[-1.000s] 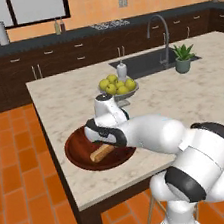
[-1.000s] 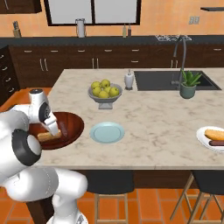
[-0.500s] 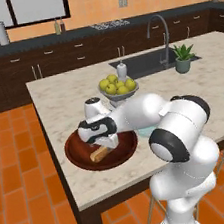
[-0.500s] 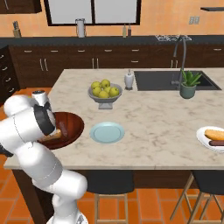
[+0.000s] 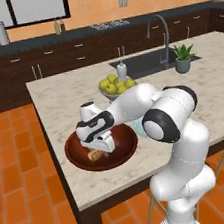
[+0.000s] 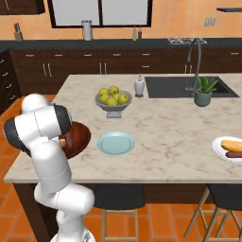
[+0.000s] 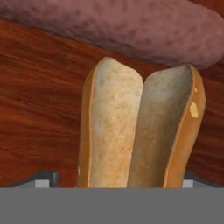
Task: Place one bun and one sausage from the bowl on each plate.
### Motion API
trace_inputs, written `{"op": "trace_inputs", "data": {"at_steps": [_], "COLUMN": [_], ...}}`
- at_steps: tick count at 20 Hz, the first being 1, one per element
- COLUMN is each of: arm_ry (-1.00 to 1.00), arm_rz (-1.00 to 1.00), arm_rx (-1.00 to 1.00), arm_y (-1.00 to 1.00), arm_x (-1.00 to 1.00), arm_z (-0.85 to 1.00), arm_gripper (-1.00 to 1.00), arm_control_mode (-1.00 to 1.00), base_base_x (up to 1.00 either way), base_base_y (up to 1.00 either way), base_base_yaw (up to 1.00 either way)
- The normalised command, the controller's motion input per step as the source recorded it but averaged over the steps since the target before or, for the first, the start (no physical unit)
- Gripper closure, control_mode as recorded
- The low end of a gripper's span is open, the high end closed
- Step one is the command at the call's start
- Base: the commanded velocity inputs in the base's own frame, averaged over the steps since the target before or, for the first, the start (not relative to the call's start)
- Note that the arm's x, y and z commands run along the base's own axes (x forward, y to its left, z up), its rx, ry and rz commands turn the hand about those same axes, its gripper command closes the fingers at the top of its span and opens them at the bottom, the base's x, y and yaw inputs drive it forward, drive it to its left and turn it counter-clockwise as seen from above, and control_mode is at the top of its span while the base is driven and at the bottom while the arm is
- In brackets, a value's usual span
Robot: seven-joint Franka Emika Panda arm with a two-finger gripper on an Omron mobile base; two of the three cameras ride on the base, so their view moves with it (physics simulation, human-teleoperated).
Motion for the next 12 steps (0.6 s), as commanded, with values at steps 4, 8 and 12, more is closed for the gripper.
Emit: {"op": "trace_inputs", "data": {"at_steps": [4, 8, 12], "arm_ry": [-0.06, -0.40, -0.43], "arm_rz": [0.00, 0.00, 0.00], "arm_rx": [-0.01, 0.00, 0.09], "arm_y": [-0.36, -0.92, -1.00], "arm_x": [-0.34, -0.70, -0.28], "arm_z": [-0.17, 0.39, 1.00], "arm_gripper": [1.00, 1.00, 1.00], "arm_control_mode": [-1.00, -1.00, -1.00], "base_base_x": [0.00, 0.00, 0.00], "base_base_y": [0.00, 0.00, 0.00], "base_base_yaw": [0.00, 0.00, 0.00]}}
